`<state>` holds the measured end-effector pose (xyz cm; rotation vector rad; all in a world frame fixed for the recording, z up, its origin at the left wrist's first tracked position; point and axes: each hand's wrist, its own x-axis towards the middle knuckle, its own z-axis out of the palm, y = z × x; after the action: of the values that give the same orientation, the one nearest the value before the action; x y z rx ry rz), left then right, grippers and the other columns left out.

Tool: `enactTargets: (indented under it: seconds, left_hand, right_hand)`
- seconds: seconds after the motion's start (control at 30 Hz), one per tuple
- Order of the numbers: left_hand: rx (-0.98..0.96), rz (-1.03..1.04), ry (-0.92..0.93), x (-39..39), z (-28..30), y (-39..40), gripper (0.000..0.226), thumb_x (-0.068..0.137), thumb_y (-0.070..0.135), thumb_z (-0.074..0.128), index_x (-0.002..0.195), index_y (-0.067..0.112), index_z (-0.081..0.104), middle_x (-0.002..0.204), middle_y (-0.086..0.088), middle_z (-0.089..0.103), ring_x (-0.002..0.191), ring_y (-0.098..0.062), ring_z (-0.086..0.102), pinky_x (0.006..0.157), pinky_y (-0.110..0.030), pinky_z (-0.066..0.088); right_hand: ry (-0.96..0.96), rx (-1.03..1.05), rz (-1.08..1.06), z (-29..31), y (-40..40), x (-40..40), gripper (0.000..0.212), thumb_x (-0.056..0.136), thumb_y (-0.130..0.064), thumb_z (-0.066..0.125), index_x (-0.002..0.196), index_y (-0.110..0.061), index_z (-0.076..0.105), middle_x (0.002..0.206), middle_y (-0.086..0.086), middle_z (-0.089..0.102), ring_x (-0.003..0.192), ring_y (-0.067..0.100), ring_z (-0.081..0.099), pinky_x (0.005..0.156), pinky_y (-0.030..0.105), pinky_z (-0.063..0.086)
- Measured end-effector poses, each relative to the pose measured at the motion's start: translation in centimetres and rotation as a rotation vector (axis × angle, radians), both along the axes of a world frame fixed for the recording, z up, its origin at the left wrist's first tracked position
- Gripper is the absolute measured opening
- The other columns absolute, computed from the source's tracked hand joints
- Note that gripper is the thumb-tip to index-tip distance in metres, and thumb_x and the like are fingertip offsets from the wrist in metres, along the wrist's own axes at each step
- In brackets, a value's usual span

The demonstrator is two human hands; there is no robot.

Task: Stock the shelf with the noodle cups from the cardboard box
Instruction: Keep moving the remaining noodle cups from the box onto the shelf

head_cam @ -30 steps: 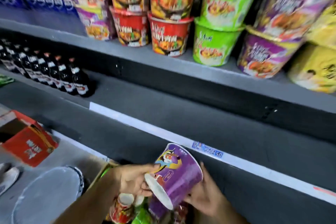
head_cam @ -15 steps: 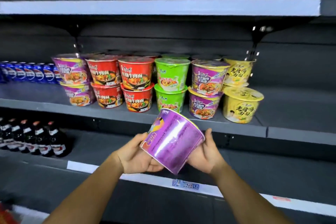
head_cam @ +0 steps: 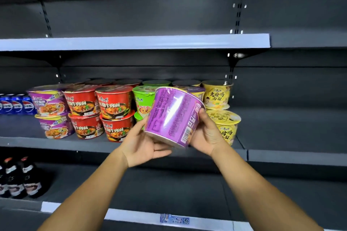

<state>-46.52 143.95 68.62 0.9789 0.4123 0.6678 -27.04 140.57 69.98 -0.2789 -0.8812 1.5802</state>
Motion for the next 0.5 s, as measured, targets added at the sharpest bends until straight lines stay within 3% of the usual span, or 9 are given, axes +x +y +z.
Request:
enactTargets:
  seconds: [0.13, 0.23, 0.33, 0.37, 0.43, 0.5]
  left_hand:
    - [0.102, 0.123, 0.141, 3.6, 2.3, -0.1, 0.061, 0.077, 0.066, 0.042, 0.114, 0.023, 0.063, 0.112, -0.009, 0.068, 0.101, -0.024, 0.065, 0.088, -0.041, 0.049]
    - [0.236, 0.263, 0.171, 6.8, 4.1, -0.1, 0.046, 0.080, 0.055, 0.048, 0.108, 0.022, 0.062, 0.097, -0.002, 0.070, 0.088, -0.015, 0.064, 0.074, -0.030, 0.051]
    - [0.411, 0.486, 0.137, 10.0, 6.1, 0.0, 0.009, 0.094, 0.016, 0.055, 0.101, 0.014, 0.061, 0.084, -0.002, 0.067, 0.067, -0.007, 0.060, 0.057, -0.020, 0.047]
    - [0.484, 0.545, 0.154, 11.1, 6.7, 0.0, 0.014, 0.093, 0.003, 0.053, 0.098, 0.013, 0.061, 0.084, -0.002, 0.067, 0.066, -0.007, 0.060, 0.054, -0.018, 0.047]
    - [0.601, 0.596, 0.182, 13.3, 7.9, -0.5, 0.027, 0.091, -0.005, 0.051, 0.094, 0.017, 0.065, 0.087, 0.000, 0.069, 0.075, -0.009, 0.062, 0.059, -0.020, 0.048]
    - [0.687, 0.589, 0.190, 15.9, 9.0, -1.4, 0.024, 0.093, 0.002, 0.054, 0.093, 0.022, 0.067, 0.090, 0.001, 0.068, 0.081, -0.010, 0.060, 0.070, -0.025, 0.049]
  right_hand:
    - [-0.005, 0.008, -0.104, 1.8, -0.3, 3.2, 0.078, 0.027, -0.036, 0.097, 0.098, -0.013, 0.072, 0.098, 0.009, 0.073, 0.090, 0.024, 0.071, 0.081, 0.050, 0.055]
    - [-0.012, 0.011, -0.199, 3.1, -0.7, 6.3, 0.088, 0.025, -0.039, 0.097, 0.103, -0.013, 0.065, 0.094, 0.007, 0.073, 0.087, 0.022, 0.071, 0.081, 0.049, 0.055]
    - [-0.082, 0.012, -0.301, 4.4, -1.1, 9.6, 0.088, 0.026, -0.040, 0.096, 0.102, -0.012, 0.062, 0.088, 0.006, 0.073, 0.080, 0.020, 0.071, 0.074, 0.043, 0.059]
    - [-0.112, 0.015, -0.338, 4.8, -1.4, 10.8, 0.081, 0.033, -0.038, 0.095, 0.101, -0.011, 0.060, 0.085, 0.006, 0.073, 0.077, 0.018, 0.071, 0.072, 0.041, 0.059]
    - [-0.186, 0.021, -0.414, 5.5, -2.0, 13.1, 0.052, 0.059, -0.032, 0.080, 0.100, -0.011, 0.057, 0.078, 0.004, 0.073, 0.070, 0.015, 0.071, 0.069, 0.037, 0.059]
    - [-0.251, 0.010, -0.494, 5.9, -2.5, 15.5, 0.039, 0.066, -0.027, 0.068, 0.100, -0.012, 0.055, 0.076, 0.003, 0.073, 0.068, 0.013, 0.070, 0.069, 0.036, 0.059]
